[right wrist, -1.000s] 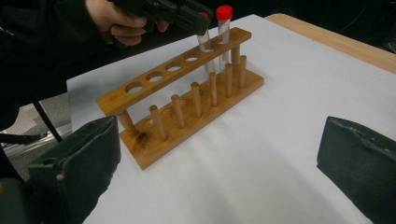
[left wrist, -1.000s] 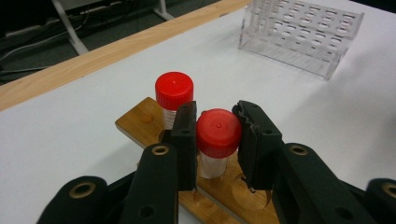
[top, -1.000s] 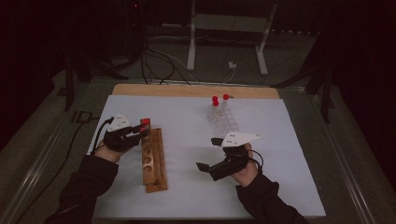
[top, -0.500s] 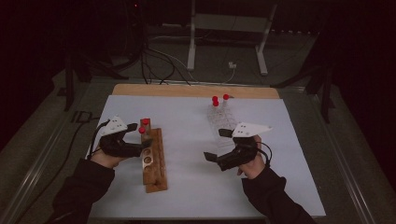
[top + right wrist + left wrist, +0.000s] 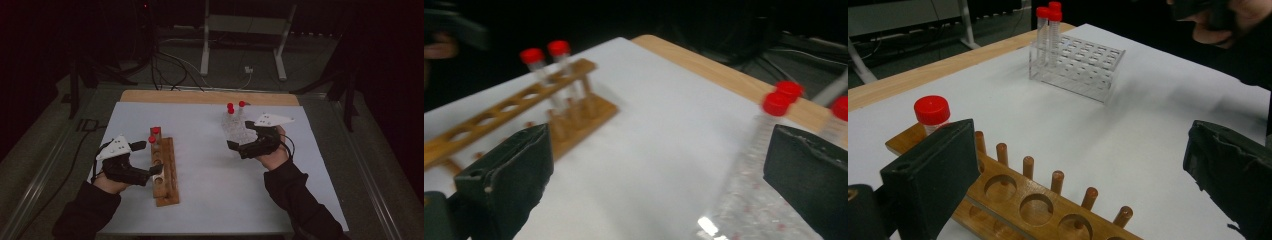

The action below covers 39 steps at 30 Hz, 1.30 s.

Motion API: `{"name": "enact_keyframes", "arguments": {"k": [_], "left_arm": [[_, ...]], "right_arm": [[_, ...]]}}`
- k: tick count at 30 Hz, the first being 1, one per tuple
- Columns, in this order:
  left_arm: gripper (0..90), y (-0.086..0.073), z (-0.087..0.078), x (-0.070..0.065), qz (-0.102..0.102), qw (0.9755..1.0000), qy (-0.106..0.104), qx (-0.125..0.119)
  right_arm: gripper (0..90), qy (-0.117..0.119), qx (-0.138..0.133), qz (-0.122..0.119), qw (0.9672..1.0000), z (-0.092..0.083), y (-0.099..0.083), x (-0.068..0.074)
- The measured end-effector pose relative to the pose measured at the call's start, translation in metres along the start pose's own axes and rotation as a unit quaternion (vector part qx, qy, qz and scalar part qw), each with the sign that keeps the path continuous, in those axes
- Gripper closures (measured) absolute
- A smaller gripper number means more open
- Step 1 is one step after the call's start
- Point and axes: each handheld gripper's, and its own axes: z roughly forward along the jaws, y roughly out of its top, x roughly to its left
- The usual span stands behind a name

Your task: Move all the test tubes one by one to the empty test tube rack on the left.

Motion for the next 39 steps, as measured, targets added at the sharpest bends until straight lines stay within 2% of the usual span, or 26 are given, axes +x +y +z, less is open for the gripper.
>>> {"name": "enact_keyframes", "arguments": {"k": [5,6,11,13,16,17,21,25,27,30,34,35,39], "left_arm": [[2.1,-0.003,0.0,0.0,0.001,1.0,0.001,-0.001],[2.1,-0.003,0.0,0.0,0.001,1.0,0.0,-0.001],[2.1,-0.003,0.0,0.001,0.001,1.0,0.001,-0.005],[2.1,-0.004,0.0,0.001,-0.001,1.0,0.0,-0.005],[2.1,-0.004,0.0,0.001,0.0,1.0,-0.002,-0.004],[2.1,-0.004,0.0,0.001,0.0,1.0,-0.002,-0.003],[2.1,-0.004,0.0,0.001,0.0,1.0,-0.003,-0.003],[2.1,-0.004,0.0,0.001,0.001,1.0,-0.003,-0.004],[2.1,-0.004,0.0,0.001,0.001,1.0,-0.003,-0.004],[2.1,-0.004,0.0,0.001,0.002,1.0,-0.003,-0.004],[2.1,-0.005,0.0,0.002,0.001,1.0,-0.005,-0.002],[2.1,-0.005,0.0,0.002,0.001,1.0,-0.004,-0.002],[2.1,-0.005,0.0,0.001,0.002,1.0,-0.005,-0.002]], "right_arm": [[0.6,-0.014,0.022,-0.007,0.9996,0.017,-0.002,-0.017],[5.8,-0.016,0.026,-0.006,0.9995,0.02,-0.002,-0.02],[9.3,-0.031,0.042,-0.002,0.9986,0.036,0.0,-0.036],[16.5,-0.039,0.047,0.001,0.9981,0.041,0.001,-0.043],[19.5,-0.051,0.061,0.007,0.9969,0.05,0.002,-0.052],[25.6,-0.051,0.064,0.01,0.9966,0.053,0.002,-0.055],[36.6,-0.057,0.076,0.015,0.9954,0.065,0.002,-0.065],[46.5,-0.069,0.09,0.021,0.9933,0.077,0.0,-0.073],[55.4,-0.074,0.097,0.02,0.9924,0.082,0.0,-0.076],[59.2,-0.08,0.111,0.02,0.9905,0.089,0.0,-0.079],[65.4,-0.075,0.119,0.022,0.9898,0.095,0.001,-0.08],[68.1,-0.083,0.121,0.021,0.989,0.097,0.001,-0.079],[73.9,-0.089,0.126,0.025,0.9877,0.101,0.001,-0.08]]}}
